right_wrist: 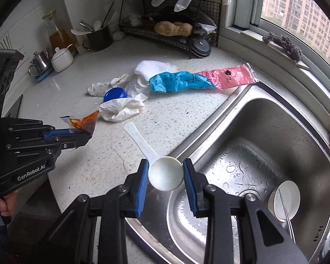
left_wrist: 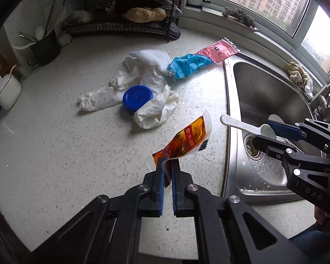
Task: Collect trash
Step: 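Carry the sauce packet and scoop down over the red bin with both grippers, then open the left gripper to drop the sauce packet into the red bin, then open the right gripper to drop the white scoop into the red bin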
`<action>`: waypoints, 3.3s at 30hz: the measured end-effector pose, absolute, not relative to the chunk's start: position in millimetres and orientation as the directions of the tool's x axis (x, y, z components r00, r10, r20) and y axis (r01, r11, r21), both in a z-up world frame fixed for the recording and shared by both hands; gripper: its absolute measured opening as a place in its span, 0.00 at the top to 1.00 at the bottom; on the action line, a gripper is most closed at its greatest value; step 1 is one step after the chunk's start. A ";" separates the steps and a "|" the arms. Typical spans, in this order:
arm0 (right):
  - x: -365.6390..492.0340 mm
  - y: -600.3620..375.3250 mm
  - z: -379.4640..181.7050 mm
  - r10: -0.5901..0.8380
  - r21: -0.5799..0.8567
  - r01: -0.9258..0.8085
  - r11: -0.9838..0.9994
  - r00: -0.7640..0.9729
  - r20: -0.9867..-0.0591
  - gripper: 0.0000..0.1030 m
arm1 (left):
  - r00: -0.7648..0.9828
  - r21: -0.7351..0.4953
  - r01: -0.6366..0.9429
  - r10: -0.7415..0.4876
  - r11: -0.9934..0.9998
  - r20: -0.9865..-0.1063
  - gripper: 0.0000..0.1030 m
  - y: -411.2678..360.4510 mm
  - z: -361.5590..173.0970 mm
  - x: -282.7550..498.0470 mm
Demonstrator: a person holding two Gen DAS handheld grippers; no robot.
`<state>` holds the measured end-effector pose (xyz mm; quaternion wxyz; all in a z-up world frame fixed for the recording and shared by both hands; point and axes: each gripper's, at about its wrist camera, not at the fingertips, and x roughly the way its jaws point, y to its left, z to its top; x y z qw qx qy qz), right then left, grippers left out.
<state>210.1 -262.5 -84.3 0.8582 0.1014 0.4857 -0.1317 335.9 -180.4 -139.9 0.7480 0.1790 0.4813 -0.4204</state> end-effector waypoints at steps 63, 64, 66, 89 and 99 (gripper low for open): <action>151.0 -78.8 -385.7 0.040 0.078 0.119 0.990 0.295 -0.955 0.71 | -0.060 -0.292 0.606 -0.324 0.740 -0.944 0.69 4.3 -463.4 204.5; 151.1 -79.9 -387.7 0.039 0.078 0.123 0.989 0.291 -0.956 0.71 | -0.061 -0.291 0.609 -0.322 0.738 -0.945 0.69 2.4 -464.3 204.2; 148.6 -84.4 -389.2 0.039 0.080 0.131 0.988 0.288 -0.957 0.71 | -0.052 -0.269 0.620 -0.304 0.737 -0.951 0.69 -1.5 -467.2 202.1; 166.2 -55.3 -414.4 0.124 0.125 -0.011 0.992 0.241 -0.962 0.71 | 0.008 -0.179 0.495 -0.210 0.850 -0.978 0.19 50.7 -486.2 210.5; 175.5 -33.3 -429.3 0.144 0.132 -0.071 0.989 0.204 -0.968 0.71 | 0.007 -0.174 0.430 -0.196 0.886 -0.981 0.19 73.3 -500.2 209.0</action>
